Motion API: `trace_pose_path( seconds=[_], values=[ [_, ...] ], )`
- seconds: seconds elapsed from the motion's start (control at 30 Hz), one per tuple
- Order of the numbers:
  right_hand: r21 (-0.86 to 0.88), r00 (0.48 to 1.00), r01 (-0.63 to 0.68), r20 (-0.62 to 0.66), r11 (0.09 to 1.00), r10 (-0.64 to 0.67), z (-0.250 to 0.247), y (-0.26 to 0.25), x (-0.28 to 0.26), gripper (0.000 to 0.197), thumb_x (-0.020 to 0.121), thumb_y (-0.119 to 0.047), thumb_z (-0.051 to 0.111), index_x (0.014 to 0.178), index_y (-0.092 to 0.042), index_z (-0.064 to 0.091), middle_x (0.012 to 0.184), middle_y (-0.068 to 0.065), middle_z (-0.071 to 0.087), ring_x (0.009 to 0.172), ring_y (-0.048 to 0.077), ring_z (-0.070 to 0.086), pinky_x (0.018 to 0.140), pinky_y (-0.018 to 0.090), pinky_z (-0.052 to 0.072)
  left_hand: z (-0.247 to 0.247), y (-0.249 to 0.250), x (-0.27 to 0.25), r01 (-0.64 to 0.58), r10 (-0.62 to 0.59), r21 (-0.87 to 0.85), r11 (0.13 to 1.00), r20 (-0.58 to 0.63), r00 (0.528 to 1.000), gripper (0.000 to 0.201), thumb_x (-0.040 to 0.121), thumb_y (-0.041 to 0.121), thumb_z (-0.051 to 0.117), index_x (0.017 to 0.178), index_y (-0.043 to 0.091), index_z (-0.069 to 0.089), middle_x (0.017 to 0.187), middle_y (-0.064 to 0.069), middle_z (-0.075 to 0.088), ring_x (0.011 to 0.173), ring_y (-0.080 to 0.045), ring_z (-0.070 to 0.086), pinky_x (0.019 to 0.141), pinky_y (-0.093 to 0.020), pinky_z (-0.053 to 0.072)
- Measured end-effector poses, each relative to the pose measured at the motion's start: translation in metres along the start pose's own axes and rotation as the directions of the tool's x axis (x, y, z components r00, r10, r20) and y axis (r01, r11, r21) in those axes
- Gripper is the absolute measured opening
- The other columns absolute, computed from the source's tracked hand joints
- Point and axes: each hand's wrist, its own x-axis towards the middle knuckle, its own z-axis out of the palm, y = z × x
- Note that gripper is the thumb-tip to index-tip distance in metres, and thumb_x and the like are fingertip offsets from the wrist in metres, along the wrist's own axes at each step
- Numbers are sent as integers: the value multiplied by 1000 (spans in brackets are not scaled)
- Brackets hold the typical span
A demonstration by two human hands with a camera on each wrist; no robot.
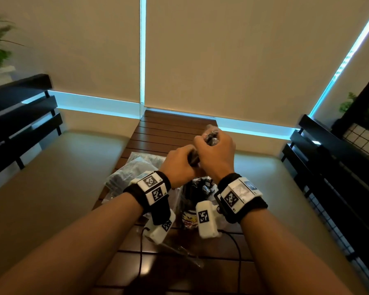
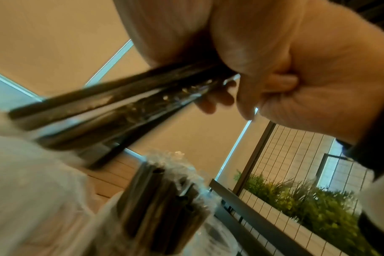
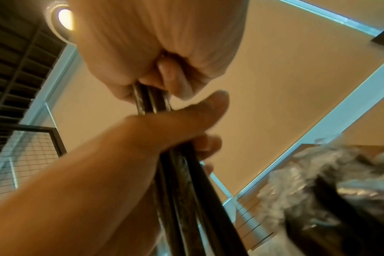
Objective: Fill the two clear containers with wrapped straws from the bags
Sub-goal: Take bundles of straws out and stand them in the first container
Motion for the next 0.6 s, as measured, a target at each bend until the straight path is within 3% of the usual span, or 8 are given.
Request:
trace_pose_path(
  seconds=[0.07, 0.13, 0.23, 0.33, 0.4, 0.5, 0.6],
  values=[
    [1, 996, -85, -31, 996, 85, -10, 9, 5, 21, 78, -10, 64, 63, -18, 52, 59, -11, 50, 45, 1, 44, 47, 11, 36, 2, -22, -2, 75, -89, 105, 992, 141, 986, 55, 64, 35, 88, 105, 20, 54, 99, 5, 62, 88, -14, 61, 77, -32, 54],
    [2, 984, -177, -35, 984, 177, -22, 18, 11, 16, 77, -11, 64, 67, -18, 54, 61, -10, 51, 44, 0, 42, 45, 13, 37, 5, -44, -7, 88, -151, 292, 953, 201, 968, 50, 67, 30, 85, 106, 21, 55, 106, 3, 58, 96, -17, 58, 84, -34, 51],
    [-52, 973, -227, -55, 973, 224, -29, 33, 17, 21, 75, -13, 66, 62, -19, 51, 55, -9, 48, 46, 4, 40, 44, 16, 37, 15, -67, -16, 10, -159, 467, 884, 282, 946, 41, 77, 29, 75, 115, 24, 59, 109, 1, 53, 101, -21, 57, 84, -37, 51],
    [-120, 963, -268, -62, 956, 263, -29, 43, 19, 23, 75, -15, 66, 60, -17, 49, 55, -7, 48, 48, 8, 39, 41, 13, 33, 27, -76, -18, -58, -157, 519, 853, 361, 919, 55, 77, 33, 72, 127, 32, 50, 112, 0, 46, 98, -22, 56, 79, -34, 50],
    [-146, 953, -303, -65, 942, 297, -29, 49, 18, 22, 75, -15, 66, 60, -16, 50, 56, -5, 49, 49, 10, 40, 39, 11, 31, 31, -80, -16, -62, -191, 535, 842, 404, 895, 55, 76, 32, 73, 126, 33, 50, 112, -1, 44, 98, -23, 54, 80, -34, 50],
    [-146, 936, -347, -112, 926, 333, -31, 54, 20, 28, 76, -18, 67, 57, -18, 46, 56, -5, 49, 50, 11, 41, 40, 15, 32, 32, -87, -12, -36, -208, 500, 865, 424, 882, 43, 80, 26, 69, 121, 27, 57, 113, -3, 46, 101, -24, 54, 86, -33, 47],
    [-166, 918, -386, -173, 908, 358, -36, 57, 26, 27, 77, -21, 67, 58, -18, 47, 59, -4, 51, 56, 13, 43, 45, 21, 34, 33, -90, -7, -52, -159, 471, 881, 397, 904, 23, 87, 14, 60, 110, 17, 67, 107, -5, 52, 100, -22, 54, 85, -29, 45]
  ],
)
